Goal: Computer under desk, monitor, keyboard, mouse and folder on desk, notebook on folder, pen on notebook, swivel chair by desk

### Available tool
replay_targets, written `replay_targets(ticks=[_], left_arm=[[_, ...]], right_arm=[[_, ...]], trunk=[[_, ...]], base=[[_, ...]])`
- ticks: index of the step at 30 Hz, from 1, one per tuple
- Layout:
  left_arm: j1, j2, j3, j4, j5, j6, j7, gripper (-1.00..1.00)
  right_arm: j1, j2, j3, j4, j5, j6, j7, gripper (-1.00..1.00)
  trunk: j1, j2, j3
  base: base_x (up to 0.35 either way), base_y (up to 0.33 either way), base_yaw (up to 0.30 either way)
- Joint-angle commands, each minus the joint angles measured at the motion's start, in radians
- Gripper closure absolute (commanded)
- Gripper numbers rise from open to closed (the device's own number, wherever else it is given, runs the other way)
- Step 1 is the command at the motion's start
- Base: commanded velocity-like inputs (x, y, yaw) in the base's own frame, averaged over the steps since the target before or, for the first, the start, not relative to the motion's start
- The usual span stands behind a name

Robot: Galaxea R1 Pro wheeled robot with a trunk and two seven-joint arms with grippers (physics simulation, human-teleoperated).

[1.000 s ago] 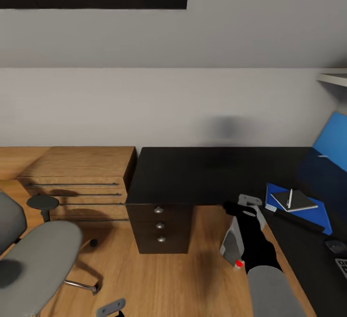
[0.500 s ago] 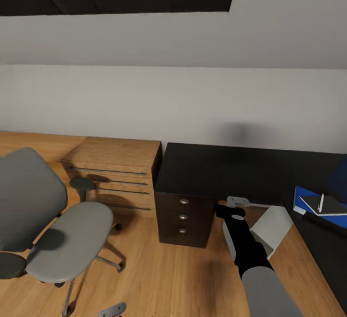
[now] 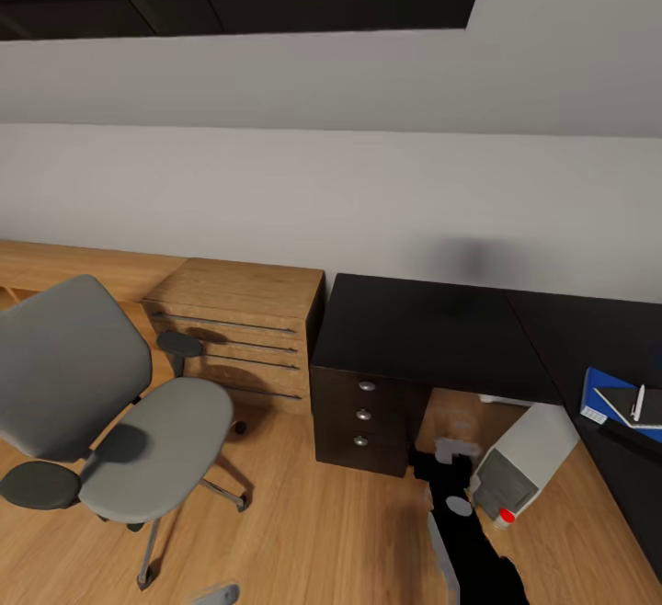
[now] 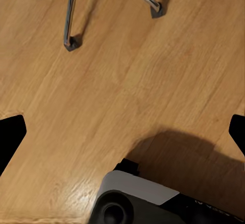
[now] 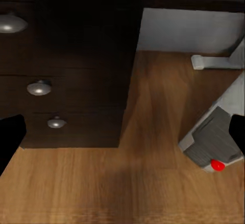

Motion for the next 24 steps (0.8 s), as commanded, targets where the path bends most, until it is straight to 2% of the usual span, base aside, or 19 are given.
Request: replay_targets(ticks=[1, 3, 4, 8, 9, 10, 11, 12, 16, 17, 19, 20, 24], left_arm=[[-0.001, 0.001, -0.004, 0.017, 0.004, 0.005, -0.009, -1.0], [-0.001, 0.001, -0.003, 0.055, 0.005, 0.005, -0.041, -1.0], [-0.002, -0.001, 0.002, 0.137, 0.005, 0.004, -0.11, -1.0], [-0.002, -0.012, 0.004, 0.217, 0.004, 0.0, -0.128, -1.0], [-0.002, -0.017, 0.004, 0.242, 0.004, -0.002, -0.131, -1.0], [-0.003, -0.022, 0.006, 0.275, 0.003, -0.007, -0.133, -1.0], [-0.003, -0.023, 0.007, 0.283, 0.002, -0.011, -0.133, -1.0], [-0.003, -0.024, 0.008, 0.296, 0.001, -0.032, -0.133, -1.0], [-0.003, -0.025, 0.008, 0.333, 0.002, -0.13, -0.134, -1.0], [-0.003, -0.027, 0.004, 0.399, 0.002, -0.226, -0.135, -1.0], [-0.003, -0.035, 0.0, 0.479, -0.001, -0.311, -0.137, -1.0], [-0.003, -0.049, -0.001, 0.537, -0.004, -0.365, -0.153, -1.0], [-0.003, -0.058, 0.0, 0.586, -0.006, -0.41, -0.23, -1.0]], right_arm=[[0.039, 0.001, -0.003, 0.002, 0.011, -0.038, -0.001, -1.0], [0.08, 0.001, -0.003, 0.005, 0.013, -0.1, -0.001, -1.0], [0.152, 0.001, -0.003, 0.045, 0.018, -0.214, -0.007, -1.0], [0.173, -0.015, -0.003, 0.153, 0.019, -0.301, -0.04, -1.0], [0.176, -0.022, -0.002, 0.202, 0.019, -0.352, -0.052, -1.0], [0.178, -0.032, -0.001, 0.286, 0.019, -0.452, -0.062, -1.0], [0.179, -0.035, 0.0, 0.317, 0.019, -0.489, -0.065, -1.0], [0.18, -0.042, 0.0, 0.384, 0.018, -0.565, -0.068, -1.0], [0.18, -0.056, 0.0, 0.518, 0.018, -0.697, -0.071, -1.0], [0.18, -0.071, 0.0, 0.591, 0.018, -0.757, -0.072, -1.0], [0.18, -0.08, 0.0, 0.63, 0.018, -0.791, -0.073, -1.0], [0.179, -0.086, 0.0, 0.649, 0.017, -0.814, -0.073, -1.0], [0.179, -0.094, 0.0, 0.665, 0.017, -0.85, -0.073, -1.0]], trunk=[[-0.004, 0.006, 0.002], [-0.011, 0.02, 0.008], [-0.015, 0.027, 0.012], [-0.03, 0.055, 0.028], [-0.034, 0.062, 0.033], [-0.038, 0.069, 0.037], [-0.042, 0.076, 0.041], [-0.046, 0.083, 0.046], [-0.061, 0.111, 0.063], [-0.065, 0.118, 0.067], [-0.073, 0.132, 0.074], [-0.076, 0.139, 0.077], [-0.092, 0.167, 0.09]], base=[[0.0, 0.0, 0.001], [0.0, 0.0, 0.0], [0.0, 0.0, 0.005], [0.0, 0.0, 0.061], [0.0, 0.0, 0.116], [0.0, 0.0, 0.143], [0.0, 0.0, 0.149], [0.0, 0.0, 0.164], [0.0, 0.0, 0.189], [0.0, 0.0, 0.231], [0.0, 0.0, 0.247], [0.0, 0.0, 0.264], [0.0, 0.0, 0.271]])
